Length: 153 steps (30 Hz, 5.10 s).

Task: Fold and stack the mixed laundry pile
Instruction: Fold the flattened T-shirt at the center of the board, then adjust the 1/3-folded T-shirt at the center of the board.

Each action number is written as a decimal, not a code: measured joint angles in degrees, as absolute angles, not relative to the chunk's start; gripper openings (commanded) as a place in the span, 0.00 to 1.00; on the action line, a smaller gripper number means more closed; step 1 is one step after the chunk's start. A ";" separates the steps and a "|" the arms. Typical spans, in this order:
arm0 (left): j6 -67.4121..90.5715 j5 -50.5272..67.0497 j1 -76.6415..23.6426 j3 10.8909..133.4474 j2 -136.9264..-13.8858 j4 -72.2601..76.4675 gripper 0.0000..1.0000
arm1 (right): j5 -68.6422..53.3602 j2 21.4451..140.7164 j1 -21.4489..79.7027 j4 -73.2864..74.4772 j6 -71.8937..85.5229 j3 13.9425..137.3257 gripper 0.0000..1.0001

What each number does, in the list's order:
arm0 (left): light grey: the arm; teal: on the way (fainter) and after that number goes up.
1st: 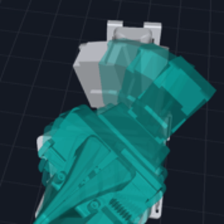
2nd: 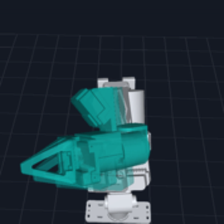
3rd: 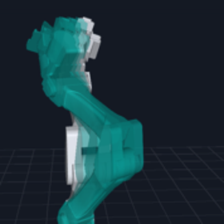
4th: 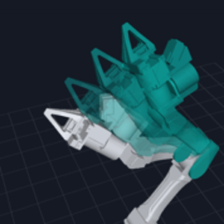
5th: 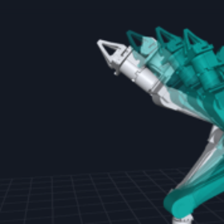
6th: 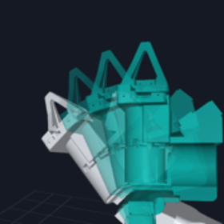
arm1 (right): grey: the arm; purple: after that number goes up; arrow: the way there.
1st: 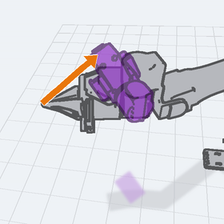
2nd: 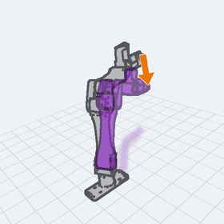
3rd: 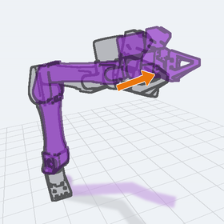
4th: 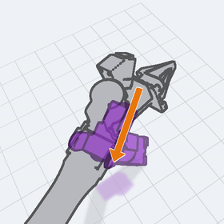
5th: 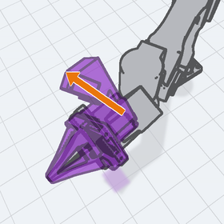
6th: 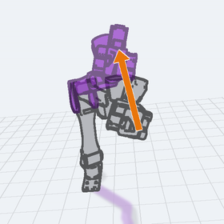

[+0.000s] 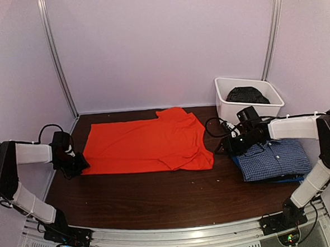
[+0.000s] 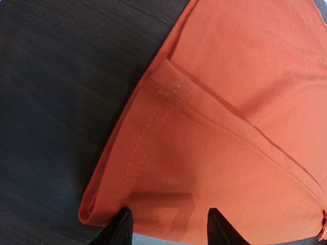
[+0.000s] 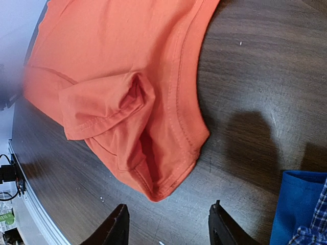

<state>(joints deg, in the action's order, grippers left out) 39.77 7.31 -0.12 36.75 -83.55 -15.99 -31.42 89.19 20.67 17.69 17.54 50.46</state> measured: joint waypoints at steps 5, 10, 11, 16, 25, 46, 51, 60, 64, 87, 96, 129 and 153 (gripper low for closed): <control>37.71 8.23 1.67 37.36 -83.22 -17.67 0.58 | -32.36 88.14 21.67 17.50 16.45 50.35 0.49; 36.34 9.17 1.67 37.93 -80.20 -22.37 0.62 | -33.43 88.71 26.61 15.84 16.08 49.87 0.55; 36.18 9.23 1.67 38.35 -79.59 -23.00 0.64 | -33.50 89.08 27.55 15.55 15.86 49.87 0.57; 35.62 9.19 1.67 39.83 -78.32 -24.23 0.66 | -33.10 92.09 29.34 14.00 14.74 49.82 0.59; 35.42 8.99 1.67 39.86 -80.42 -24.45 0.62 | -31.97 98.37 30.30 13.21 12.08 50.28 0.44; 35.66 4.89 3.66 40.64 -83.90 -24.14 0.60 | -22.39 94.94 27.33 22.04 11.16 54.24 0.00; 33.67 5.96 2.98 40.69 -81.87 -23.57 0.73 | -23.73 96.33 27.29 22.48 11.81 54.28 0.16; 26.52 7.73 -20.21 51.90 -79.59 -19.25 0.75 | -27.35 96.44 26.87 24.14 12.71 56.99 0.48; 26.44 9.32 -27.55 54.59 -83.13 -14.98 0.69 | -28.77 95.55 25.80 24.05 13.47 60.23 0.46; 42.41 17.85 -48.82 63.81 -113.75 8.21 0.48 | -33.82 109.12 24.75 18.59 16.29 68.77 0.43; 44.16 17.80 -48.99 65.28 -116.18 8.99 0.46 | -33.89 110.43 24.71 18.04 16.25 68.77 0.37; 49.36 18.96 -49.98 65.36 -118.63 14.59 0.00 | -36.84 109.23 24.71 15.64 17.82 71.53 0.00; 52.88 19.33 -42.30 60.49 -114.34 21.45 0.00 | -37.23 118.61 24.71 18.06 17.78 84.16 0.00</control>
